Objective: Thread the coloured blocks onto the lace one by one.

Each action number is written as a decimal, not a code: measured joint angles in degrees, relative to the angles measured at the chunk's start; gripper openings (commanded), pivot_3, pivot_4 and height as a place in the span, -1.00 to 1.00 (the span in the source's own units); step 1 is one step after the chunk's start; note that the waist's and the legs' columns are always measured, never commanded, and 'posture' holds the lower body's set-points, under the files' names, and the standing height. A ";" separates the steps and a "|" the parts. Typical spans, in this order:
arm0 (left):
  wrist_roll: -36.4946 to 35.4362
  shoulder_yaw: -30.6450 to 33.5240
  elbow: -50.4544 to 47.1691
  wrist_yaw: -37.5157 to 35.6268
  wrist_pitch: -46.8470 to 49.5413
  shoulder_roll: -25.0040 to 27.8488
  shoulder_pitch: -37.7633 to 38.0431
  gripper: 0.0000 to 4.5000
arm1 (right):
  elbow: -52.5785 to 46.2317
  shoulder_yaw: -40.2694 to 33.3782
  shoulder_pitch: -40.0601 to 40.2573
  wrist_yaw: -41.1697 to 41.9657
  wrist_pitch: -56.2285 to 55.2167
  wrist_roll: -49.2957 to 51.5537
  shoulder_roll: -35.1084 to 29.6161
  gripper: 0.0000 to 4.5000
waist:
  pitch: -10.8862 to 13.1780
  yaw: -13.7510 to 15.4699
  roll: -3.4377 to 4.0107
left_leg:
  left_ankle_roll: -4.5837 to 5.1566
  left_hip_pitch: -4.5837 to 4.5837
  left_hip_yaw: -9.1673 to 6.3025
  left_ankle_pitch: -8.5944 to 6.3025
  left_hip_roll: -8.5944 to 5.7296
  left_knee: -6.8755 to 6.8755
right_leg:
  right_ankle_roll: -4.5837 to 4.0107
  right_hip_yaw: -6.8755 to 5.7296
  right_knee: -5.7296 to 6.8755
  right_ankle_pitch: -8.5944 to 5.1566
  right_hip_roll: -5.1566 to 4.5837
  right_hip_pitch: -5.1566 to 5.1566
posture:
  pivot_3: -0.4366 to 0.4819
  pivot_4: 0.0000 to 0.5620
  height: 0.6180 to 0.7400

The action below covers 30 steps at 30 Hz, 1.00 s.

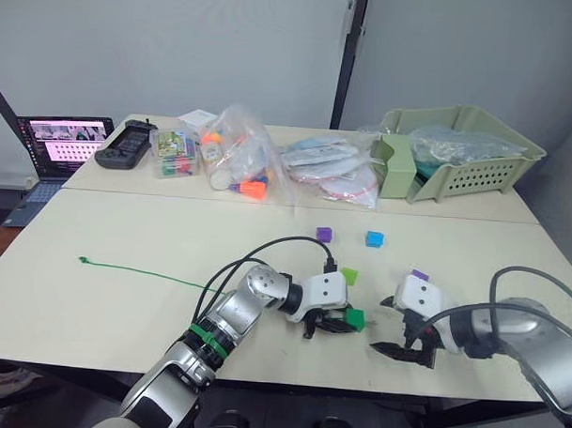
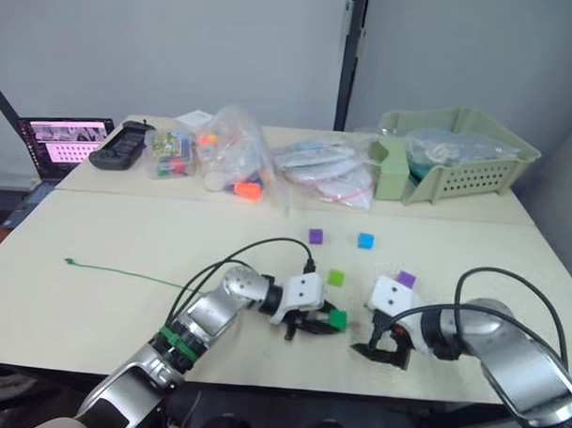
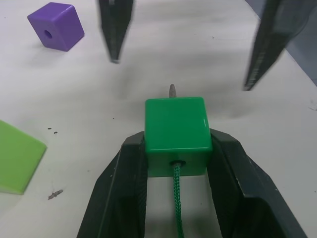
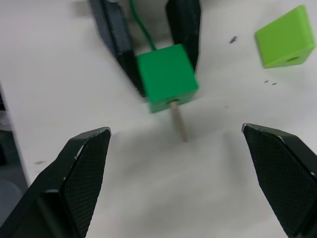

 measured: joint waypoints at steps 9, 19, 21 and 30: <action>0.15 -0.11 -0.44 -0.14 0.08 0.55 -0.03 -0.48 | 7.91 7.98 -6.80 4.17 -6.15 -5.74 0.40 0.31 | 0.00 -0.09 0.00 | 0.00 0.00 0.00 0.00 0.00 0.00 | 0.01 0.00 0.00 0.00 0.00 0.00 | -0.05 -0.47 0.89; 0.30 -0.09 -0.76 0.08 0.83 0.82 -0.03 -0.48 | 8.25 10.06 -7.31 5.91 -6.05 -7.04 2.90 -1.00 | 0.00 -0.10 0.01 | 0.00 -0.01 0.00 0.00 0.00 0.00 | 0.00 0.00 0.00 0.00 0.00 0.00 | -0.05 -0.47 0.89; 0.33 -0.08 -0.76 0.14 0.82 1.03 -0.03 -0.48 | 8.21 10.01 -7.31 6.07 -5.90 -6.87 2.91 -1.00 | 0.00 -0.10 0.01 | 0.00 0.00 0.00 0.00 0.00 0.00 | 0.00 0.00 0.00 0.00 0.00 0.00 | -0.05 -0.47 0.89; -0.26 4.03 0.76 0.35 -2.37 6.30 -1.67 -0.48 | 9.71 7.39 -7.29 7.72 -6.12 -6.76 0.78 -1.00 | 0.00 -0.38 0.01 | 0.00 0.01 -0.01 0.00 0.02 -0.01 | 0.00 -0.01 0.02 0.00 0.01 -0.02 | -0.05 -0.47 0.89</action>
